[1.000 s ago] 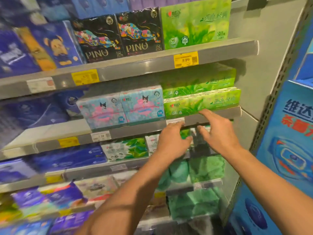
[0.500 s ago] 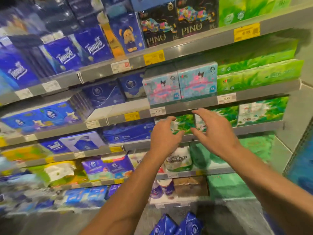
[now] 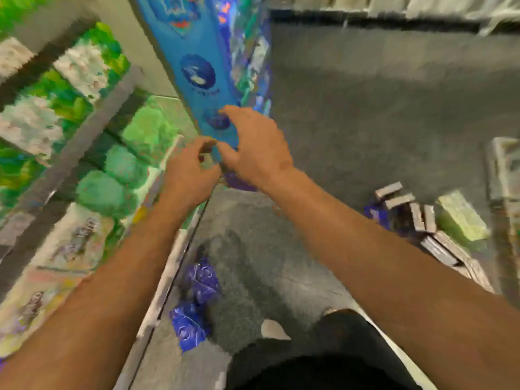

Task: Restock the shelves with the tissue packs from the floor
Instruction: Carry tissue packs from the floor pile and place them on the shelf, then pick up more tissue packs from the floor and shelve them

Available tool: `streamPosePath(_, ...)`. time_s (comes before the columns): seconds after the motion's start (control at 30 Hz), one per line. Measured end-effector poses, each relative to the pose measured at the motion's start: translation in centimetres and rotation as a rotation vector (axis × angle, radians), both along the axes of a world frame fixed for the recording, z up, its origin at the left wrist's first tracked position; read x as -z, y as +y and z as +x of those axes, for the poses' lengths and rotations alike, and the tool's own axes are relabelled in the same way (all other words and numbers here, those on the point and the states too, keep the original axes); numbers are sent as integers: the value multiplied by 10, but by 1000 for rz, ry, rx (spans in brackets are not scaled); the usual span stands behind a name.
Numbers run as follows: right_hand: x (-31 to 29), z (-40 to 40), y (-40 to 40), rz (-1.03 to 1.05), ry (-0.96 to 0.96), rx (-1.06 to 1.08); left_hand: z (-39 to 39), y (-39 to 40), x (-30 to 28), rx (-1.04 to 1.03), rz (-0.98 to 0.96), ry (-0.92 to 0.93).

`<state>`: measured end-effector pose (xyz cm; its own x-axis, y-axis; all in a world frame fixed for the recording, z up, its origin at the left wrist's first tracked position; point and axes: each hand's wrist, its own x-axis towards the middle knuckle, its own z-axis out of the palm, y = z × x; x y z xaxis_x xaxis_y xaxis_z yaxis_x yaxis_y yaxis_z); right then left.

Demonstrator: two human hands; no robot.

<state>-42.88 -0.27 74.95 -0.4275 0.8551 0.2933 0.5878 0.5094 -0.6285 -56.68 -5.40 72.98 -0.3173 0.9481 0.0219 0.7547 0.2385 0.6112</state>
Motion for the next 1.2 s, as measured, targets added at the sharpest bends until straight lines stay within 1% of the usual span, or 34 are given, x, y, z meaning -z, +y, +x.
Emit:
streamPosePath(0.13,44,150,-45,-116,-15,370,133,1,24,327,-32,-58)
streamPosePath(0.3,88,311,-151,-245,-36,728,293,-45,62,668,-175,-54)
streamPosePath(0.4,97,385,-217,-331,-38,869,380,-93,80,801,-223,-39)
streamPosePath(0.53,102,468,-306,-361,-35,1022,479,-161,91,962,-299,-37)
streamPosePath(0.63,110,516,-357,-433,-28,1123,534,-196,95,1034,-316,-37)
streamPosePath(0.7,115,539,-380,-437,-8,1188,560,-210,95,1079,-335,0)
streamPosePath(0.8,122,566,-396,-437,31,1257,591,-213,98,1135,-355,63)
streamPosePath(0.93,149,598,-390,-477,11,1288,626,-197,116,1170,-406,110)
streamPosePath(1.0,169,613,-376,-543,1,1279,639,-184,132,1178,-475,148)
streamPosePath(1.1,208,633,-343,-679,-24,1269,655,-156,165,1158,-575,143)
streamPosePath(1.2,254,654,-305,-807,-18,1271,675,-120,209,1178,-622,166)
